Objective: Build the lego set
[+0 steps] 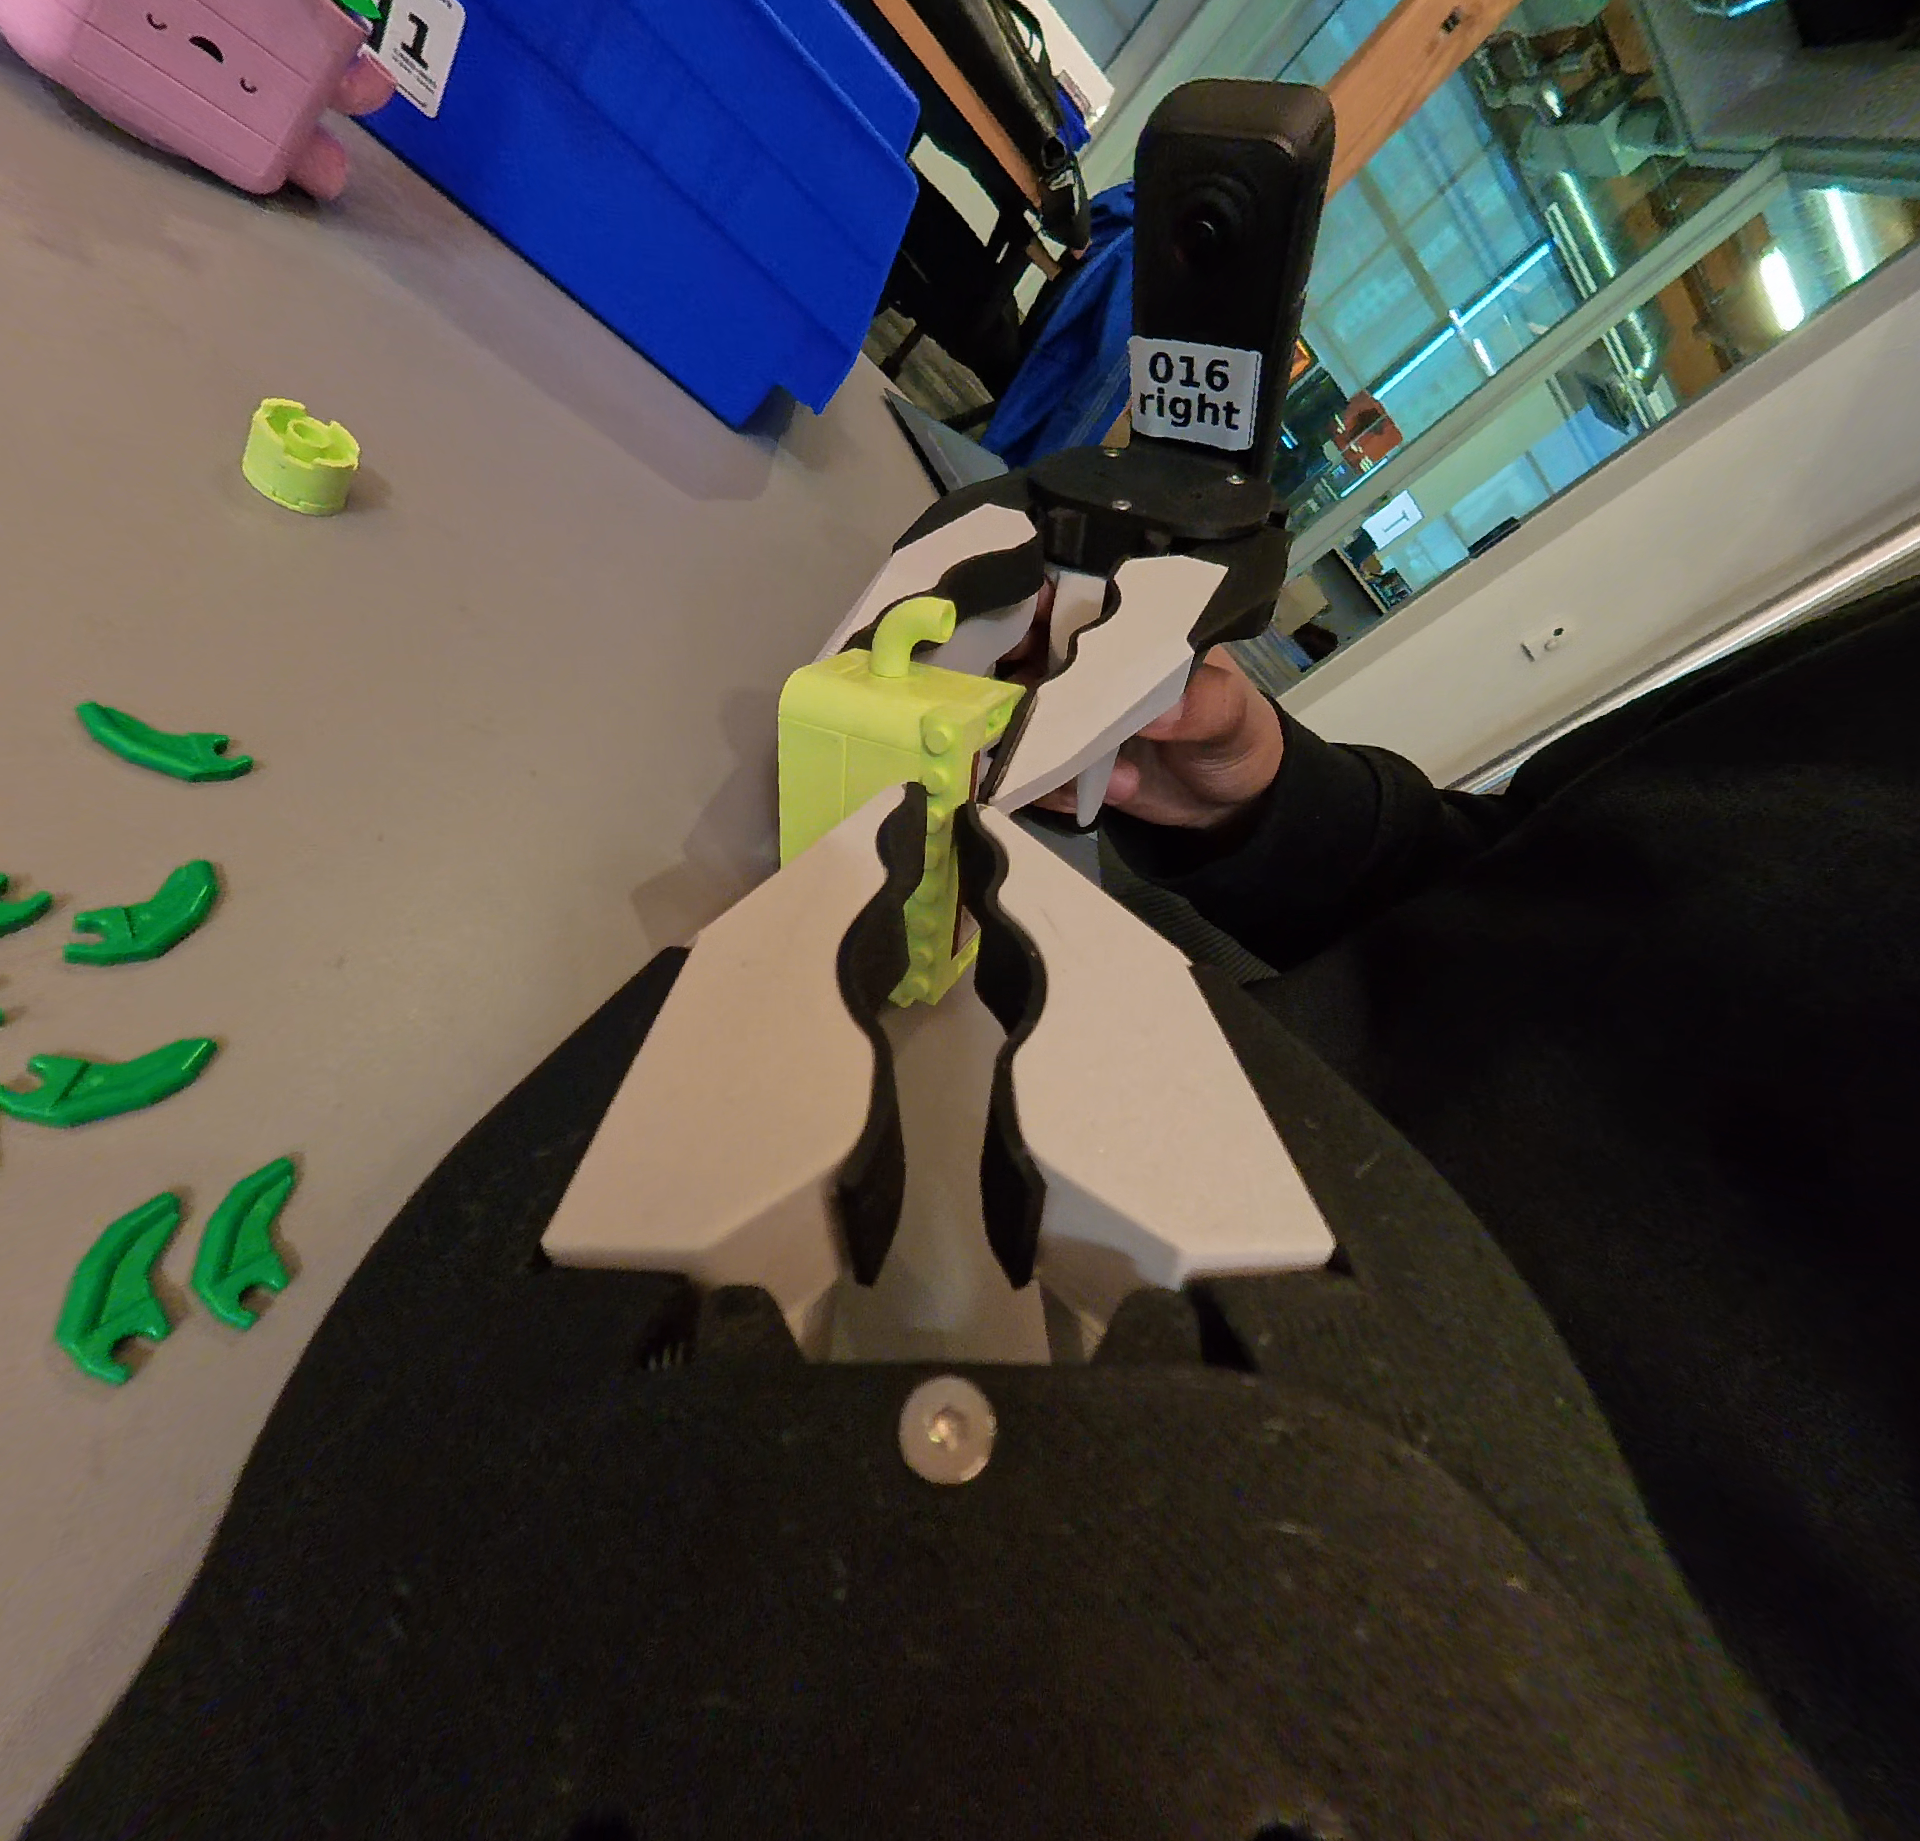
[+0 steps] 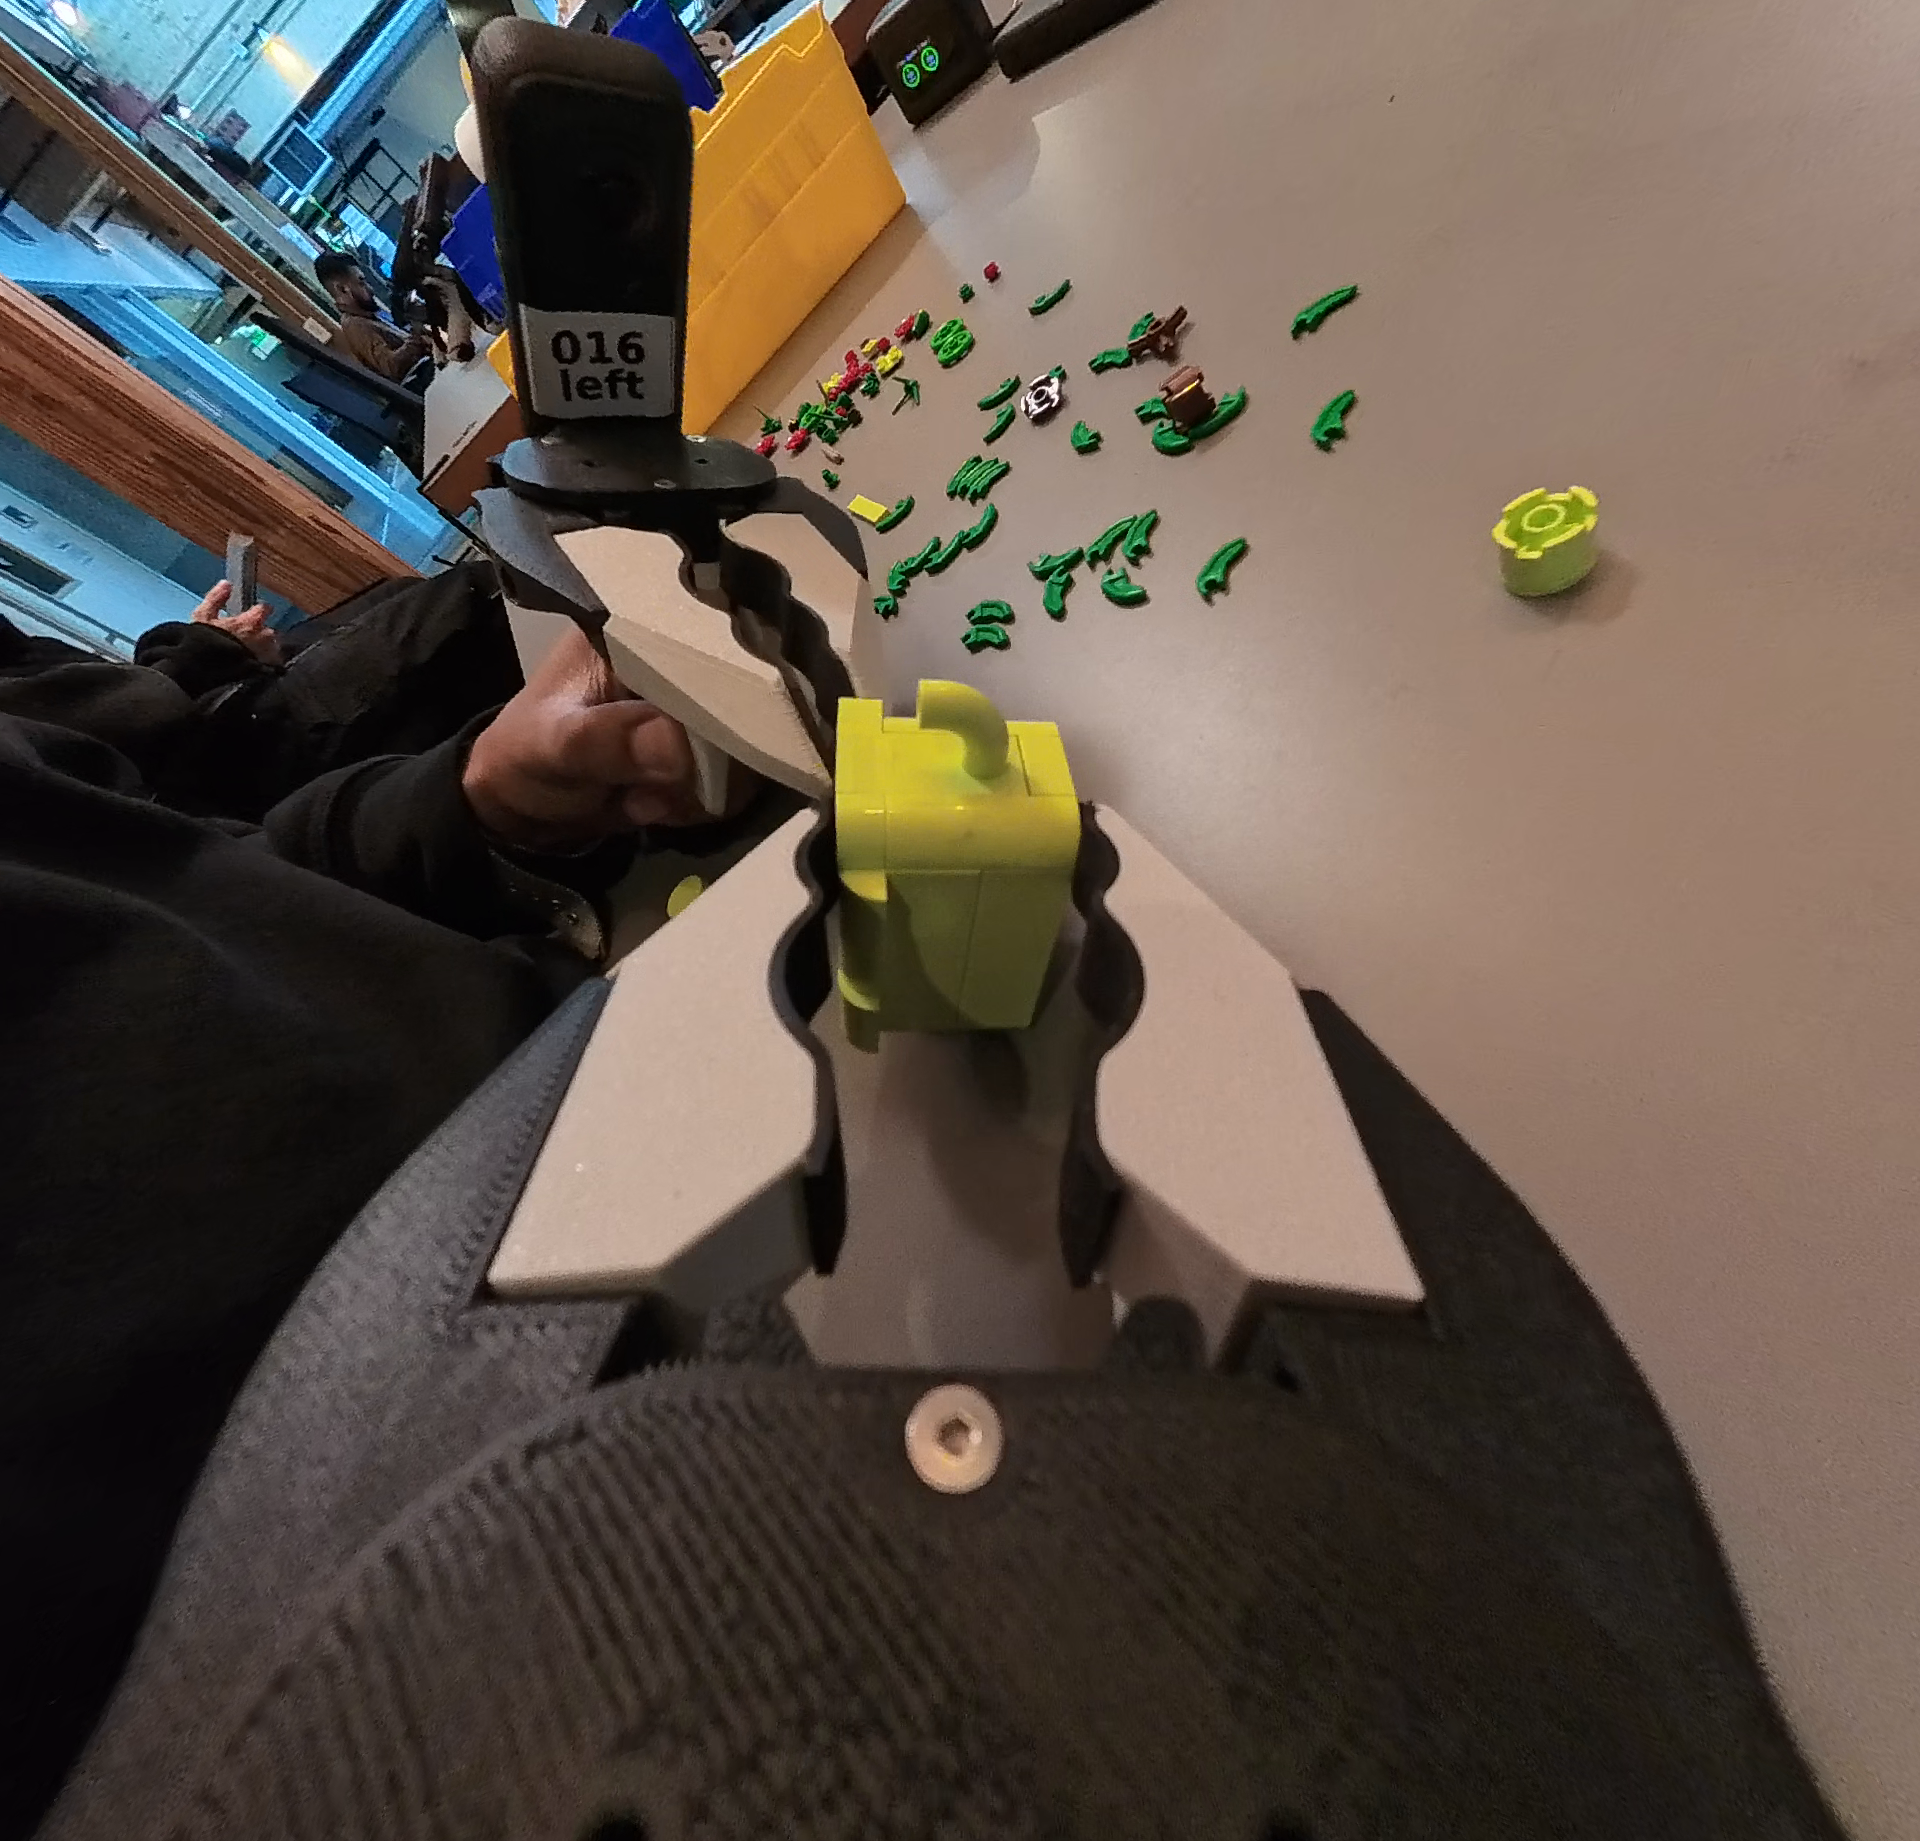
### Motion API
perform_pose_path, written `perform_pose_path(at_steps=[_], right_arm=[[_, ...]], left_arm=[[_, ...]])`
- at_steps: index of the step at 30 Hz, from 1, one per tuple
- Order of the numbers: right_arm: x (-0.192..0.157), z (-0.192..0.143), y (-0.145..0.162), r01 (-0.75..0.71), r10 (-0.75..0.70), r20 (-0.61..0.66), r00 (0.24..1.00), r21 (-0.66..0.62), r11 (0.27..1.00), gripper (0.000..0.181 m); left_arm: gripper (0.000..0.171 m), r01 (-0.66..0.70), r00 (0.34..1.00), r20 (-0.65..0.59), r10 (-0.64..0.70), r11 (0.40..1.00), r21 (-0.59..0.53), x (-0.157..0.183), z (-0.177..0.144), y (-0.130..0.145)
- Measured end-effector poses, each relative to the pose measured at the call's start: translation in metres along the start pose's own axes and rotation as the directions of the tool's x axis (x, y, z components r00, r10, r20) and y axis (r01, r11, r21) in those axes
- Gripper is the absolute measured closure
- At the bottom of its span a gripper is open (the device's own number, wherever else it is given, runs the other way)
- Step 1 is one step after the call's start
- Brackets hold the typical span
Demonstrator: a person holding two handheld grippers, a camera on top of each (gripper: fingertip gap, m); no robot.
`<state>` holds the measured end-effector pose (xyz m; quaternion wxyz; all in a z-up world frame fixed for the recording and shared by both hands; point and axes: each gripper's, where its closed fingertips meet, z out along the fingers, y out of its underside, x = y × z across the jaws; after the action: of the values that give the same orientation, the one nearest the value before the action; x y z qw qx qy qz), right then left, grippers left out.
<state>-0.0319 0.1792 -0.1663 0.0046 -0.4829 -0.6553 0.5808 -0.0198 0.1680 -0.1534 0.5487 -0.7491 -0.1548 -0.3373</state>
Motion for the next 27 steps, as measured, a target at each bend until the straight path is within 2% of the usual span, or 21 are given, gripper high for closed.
perform_pose_path(at_steps=[9, 10, 11, 12, 14, 16, 17, 19, 21, 25, 27], right_arm=[[0.001, 0.000, 0.000, -0.006, 0.006, -0.004, 1.000, 0.004, 1.000, 0.136], [0.002, -0.001, -0.001, -0.012, 0.012, -0.004, 1.000, 0.006, 1.000, 0.136], [0.004, -0.004, -0.001, -0.020, 0.020, -0.003, 1.000, 0.011, 1.000, 0.137], [0.006, -0.009, 0.000, -0.027, 0.027, -0.006, 1.000, 0.013, 1.000, 0.137], [0.010, -0.016, 0.001, -0.034, 0.035, -0.013, 0.999, 0.018, 0.999, 0.137], [0.010, -0.017, 0.000, -0.045, 0.045, -0.006, 0.999, 0.020, 0.999, 0.137], [0.010, -0.016, 0.000, -0.044, 0.045, -0.002, 0.999, 0.019, 0.999, 0.137], [0.010, -0.014, -0.001, -0.036, 0.036, -0.002, 0.999, 0.017, 0.999, 0.137], [0.010, -0.013, -0.001, -0.030, 0.030, -0.004, 1.000, 0.015, 0.999, 0.137], [0.009, -0.013, -0.001, -0.016, 0.016, -0.009, 1.000, 0.012, 1.000, 0.137], [0.009, -0.013, 0.000, -0.013, 0.013, -0.008, 1.000, 0.009, 1.000, 0.137]], left_arm=[[0.169, -0.016, 0.999, 0.031, 0.016, 1.000, 0.012, -0.001, -0.001, -0.001], [0.171, -0.018, 0.998, 0.053, 0.017, 1.000, 0.016, -0.003, -0.002, -0.001], [0.171, 0.000, 0.978, 0.211, 0.000, 1.000, -0.001, -0.027, -0.009, 0.002], [0.171, -0.017, 0.976, 0.218, 0.019, 1.000, -0.012, -0.029, -0.016, 0.001], [0.171, -0.002, 0.994, 0.111, -0.006, 0.997, 0.073, -0.014, -0.024, -0.012], [0.171, 0.028, 1.000, 0.009, -0.029, 0.995, 0.095, 0.000, -0.021, -0.019], [0.170, 0.029, 1.000, 0.000, -0.029, 0.996, 0.085, 0.002, -0.017, -0.018], [0.155, 0.040, 0.999, 0.017, -0.041, 0.999, 0.032, -0.002, -0.004, -0.010], [0.146, 0.063, 0.998, -0.001, -0.063, 0.998, 0.003, -0.002, 0.008, -0.001], [0.148, 0.083, 0.997, 0.001, -0.083, 0.996, 0.026, -0.002, 0.015, -0.004], [0.158, 0.091, 0.996, 0.003, -0.091, 0.996, 0.023, -0.004, 0.016, -0.003]])
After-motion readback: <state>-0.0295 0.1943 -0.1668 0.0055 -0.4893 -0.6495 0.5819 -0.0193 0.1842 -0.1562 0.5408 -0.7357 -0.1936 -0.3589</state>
